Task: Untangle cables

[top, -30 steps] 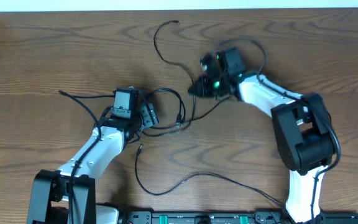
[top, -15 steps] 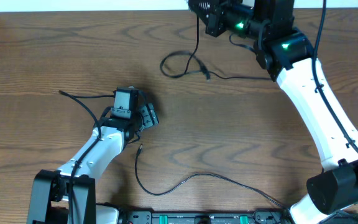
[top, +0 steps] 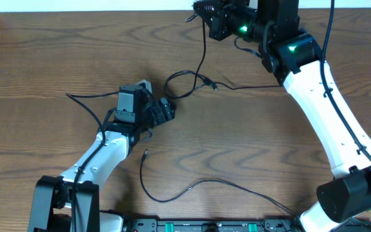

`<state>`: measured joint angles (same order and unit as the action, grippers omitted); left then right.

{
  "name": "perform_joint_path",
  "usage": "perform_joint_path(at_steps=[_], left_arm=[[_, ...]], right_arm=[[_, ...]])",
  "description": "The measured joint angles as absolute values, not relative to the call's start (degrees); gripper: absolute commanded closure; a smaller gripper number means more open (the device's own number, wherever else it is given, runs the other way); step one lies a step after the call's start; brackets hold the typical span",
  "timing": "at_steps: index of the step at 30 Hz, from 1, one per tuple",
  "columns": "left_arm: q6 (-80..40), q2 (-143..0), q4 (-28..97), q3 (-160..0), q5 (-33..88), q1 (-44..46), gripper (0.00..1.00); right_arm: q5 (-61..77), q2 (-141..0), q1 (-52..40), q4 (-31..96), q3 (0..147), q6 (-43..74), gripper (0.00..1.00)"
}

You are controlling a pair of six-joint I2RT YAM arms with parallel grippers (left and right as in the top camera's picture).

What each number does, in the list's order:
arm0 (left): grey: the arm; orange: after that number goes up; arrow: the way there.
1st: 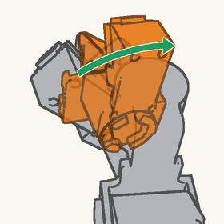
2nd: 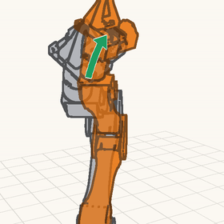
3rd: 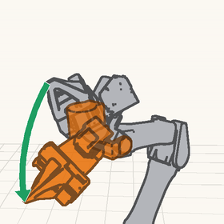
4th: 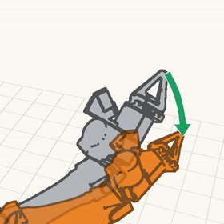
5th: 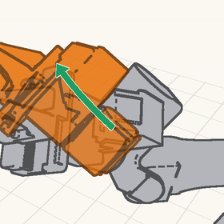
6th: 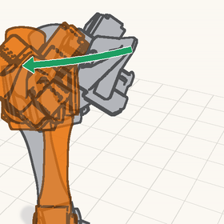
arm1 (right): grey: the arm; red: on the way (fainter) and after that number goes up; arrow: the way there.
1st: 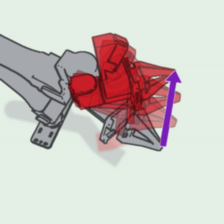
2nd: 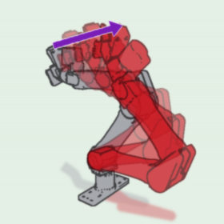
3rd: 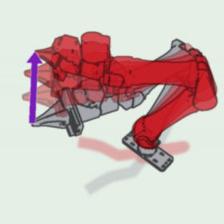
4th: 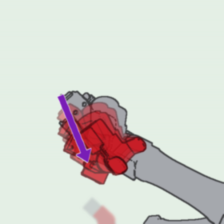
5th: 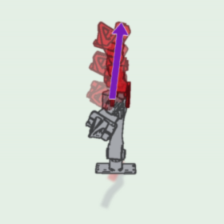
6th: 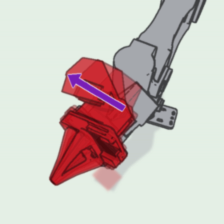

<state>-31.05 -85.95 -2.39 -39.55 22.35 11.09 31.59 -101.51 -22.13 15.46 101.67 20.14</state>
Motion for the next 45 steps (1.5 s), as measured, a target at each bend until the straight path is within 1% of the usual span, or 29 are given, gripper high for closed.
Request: perform_joint_path(at_steps=[3,4,5,10,12,13,14,15,16,20,24,31,33,34,35,37,42,45], left_arm=[[-33.8,-86.0,-6.9,-39.6,24.1,13.0,0.19],[-34.7,-86.0,-8.0,-39.6,24.4,14.0,0.27],[-35.3,-86.0,-8.7,-39.6,24.6,14.7,0.33],[-45.0,-86.0,-14.8,-39.6,25.5,21.9,0.35],[-49.8,-86.0,-16.9,-39.5,24.2,23.8,0.33],[-51.9,-86.0,-17.6,-39.5,23.4,24.4,0.29],[-54.4,-86.0,-18.5,-39.5,21.8,25.1,0.19],[-56.4,-86.0,-19.3,-39.5,20.6,25.4,0.13],[-59.7,-86.0,-20.8,-39.5,18.5,25.9,0.11],[-66.0,-86.0,-27.0,-39.4,12.9,27.0,0.12],[-72.3,-86.0,-27.3,-39.4,6.2,29.3,0.12],[-77.0,-86.0,-27.3,-39.4,-3.5,33.1,0.17],[-77.6,-86.0,-27.3,-39.4,-5.9,33.4,0.26],[-77.8,-86.0,-27.3,-39.4,-6.9,33.4,0.28],[-77.9,-86.0,-27.2,-39.4,-7.6,33.4,0.36],[-78.2,-86.0,-27.2,-39.4,-8.6,33.4,0.4],[-78.2,-87.6,-26.9,-39.4,-9.6,33.5,0.41],[-78.2,-89.1,-26.8,-39.4,-9.6,33.5,0.43]], right_arm=[[30.7,-101.5,-22.2,15.8,101.7,20.2,0.99],[30.2,-101.5,-22.2,15.9,101.7,20.3,0.99],[29.9,-101.5,-22.2,16.1,101.7,20.4,0.99],[28.1,-101.5,-22.2,16.0,101.7,22.5,0.99],[27.8,-101.5,-22.2,15.9,101.7,24.1,0.99],[27.6,-101.5,-22.2,15.9,101.7,25.2,0.99],[27.5,-101.5,-22.2,15.9,101.7,25.9,0.99],[27.4,-101.5,-22.2,15.9,101.7,27.2,0.99],[27.4,-101.5,-22.2,15.9,101.7,28.6,0.99],[27.4,-101.5,-22.2,15.9,101.7,32.9,0.99],[27.4,-101.5,-22.3,15.9,101.7,35.7,0.99],[28.3,-101.5,-24.1,15.8,101.7,37.1,0.99],[29.1,-101.5,-24.6,15.8,101.7,37.3,0.99],[29.2,-101.5,-24.7,15.8,101.7,37.3,0.99],[29.5,-101.5,-24.9,15.8,101.7,37.3,0.99],[29.9,-101.5,-25.3,15.8,101.7,37.3,0.99],[30.8,-101.5,-25.4,15.6,101.7,38.0,0.99],[31.2,-101.5,-25.4,15.2,101.7,38.4,0.99]])
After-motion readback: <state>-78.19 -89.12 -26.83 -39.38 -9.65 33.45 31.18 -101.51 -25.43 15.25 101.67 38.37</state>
